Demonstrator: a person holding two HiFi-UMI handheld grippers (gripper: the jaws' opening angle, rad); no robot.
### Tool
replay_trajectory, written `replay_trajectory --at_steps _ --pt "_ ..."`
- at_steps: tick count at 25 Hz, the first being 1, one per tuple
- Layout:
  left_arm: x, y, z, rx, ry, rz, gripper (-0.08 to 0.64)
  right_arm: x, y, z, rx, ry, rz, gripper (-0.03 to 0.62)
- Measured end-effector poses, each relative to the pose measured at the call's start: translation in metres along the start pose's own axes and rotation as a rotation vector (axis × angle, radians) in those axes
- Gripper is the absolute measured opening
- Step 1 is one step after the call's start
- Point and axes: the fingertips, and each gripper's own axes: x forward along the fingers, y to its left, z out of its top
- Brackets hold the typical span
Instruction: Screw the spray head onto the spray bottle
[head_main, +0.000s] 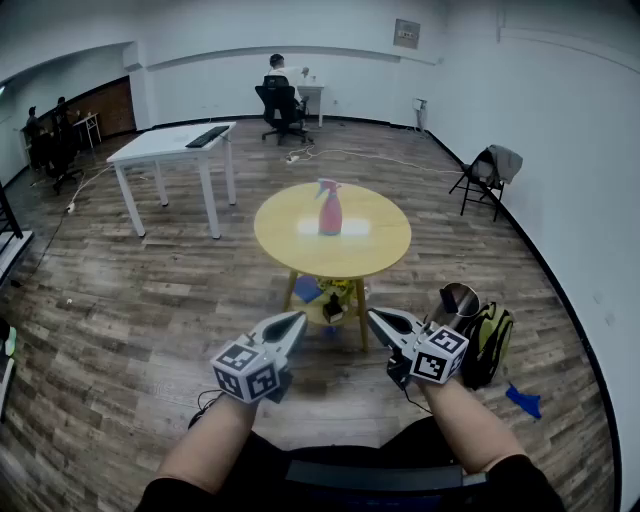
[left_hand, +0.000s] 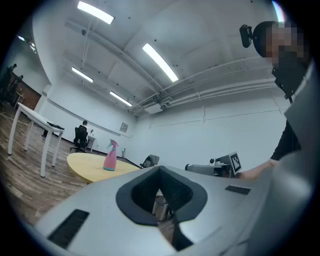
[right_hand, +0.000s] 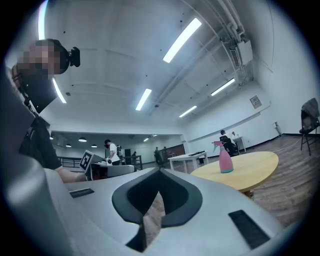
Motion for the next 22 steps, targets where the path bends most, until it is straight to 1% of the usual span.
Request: replay_trajectory --at_steps 9,15,19,22 --pt "0.003 -0.003 -0.003 0.001 0.003 -0.007 0.006 0.0 -0.002 -0.006 0.0 0.015 0.001 0.012" --pt "0.008 -0.004 -0.002 0.004 0.007 -0.018 0.006 -0.002 -0.015 -0.008 0.017 0.009 -0.035 0.014" --pt "0.017 0.006 -0.006 0.007 0.021 -0.02 0.006 0.0 -0.03 -0.016 0.029 0.014 -0.053 0.014" --pt "0.03 0.021 -0.014 0.003 0.034 -0.021 0.006 0.007 -0.047 -0.03 0.03 0.032 -0.064 0.014"
